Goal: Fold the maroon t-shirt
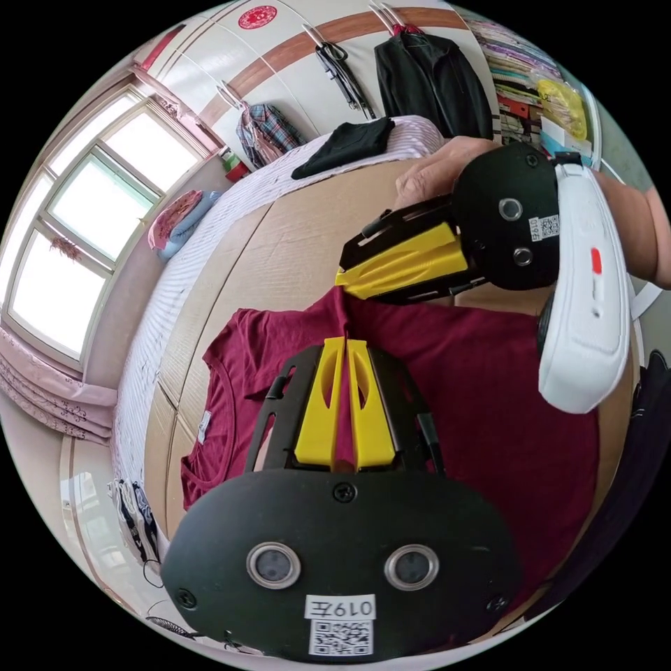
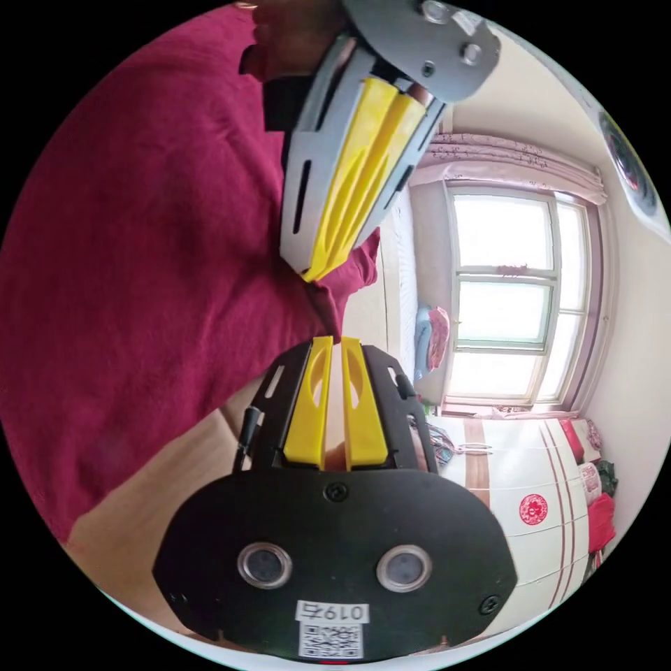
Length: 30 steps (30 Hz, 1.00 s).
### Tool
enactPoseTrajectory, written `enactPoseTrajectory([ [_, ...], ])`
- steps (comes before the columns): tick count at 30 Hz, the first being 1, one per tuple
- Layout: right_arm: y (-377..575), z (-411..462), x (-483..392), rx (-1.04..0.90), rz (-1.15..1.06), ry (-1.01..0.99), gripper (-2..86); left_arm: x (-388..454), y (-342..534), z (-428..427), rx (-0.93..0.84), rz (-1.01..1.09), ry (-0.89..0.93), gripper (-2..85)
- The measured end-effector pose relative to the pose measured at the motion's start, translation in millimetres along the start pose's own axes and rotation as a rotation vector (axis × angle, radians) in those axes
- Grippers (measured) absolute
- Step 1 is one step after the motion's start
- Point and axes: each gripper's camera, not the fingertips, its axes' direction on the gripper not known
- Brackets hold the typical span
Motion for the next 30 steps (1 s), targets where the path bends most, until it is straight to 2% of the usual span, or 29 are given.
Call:
enactPoseTrajectory([
  [7, 15, 11, 6, 0.037, -0.063, 0.05, -0.9, -23, 6, 11, 0.007, 0.029, 0.023, 1.0],
  [12, 30, 27, 19, 0.03, -0.068, 0.042, -0.4, -71, 11, 6, 0.161, -0.089, 0.08, 1.2],
  [17, 60, 36, 71, 0.12, 0.137, -0.096, 3.9, -100, 6, 36, 0.111, -0.095, 0.096, 1.1],
  [23, 84, 69, 101, 0.161, 0.114, -0.142, 6.1, -129, 6, 74, 0.063, -0.091, 0.148, 1.1],
  [27, 101, 101, 128, 0.132, 0.167, -0.182, 4.2, -154, 5, 97, 0.05, -0.078, 0.157, 1.1],
  [30, 123, 128, 171, 0.137, 0.364, -0.242, 0.6, -177, 6, 108, 0.058, -0.076, 0.156, 1.1],
])
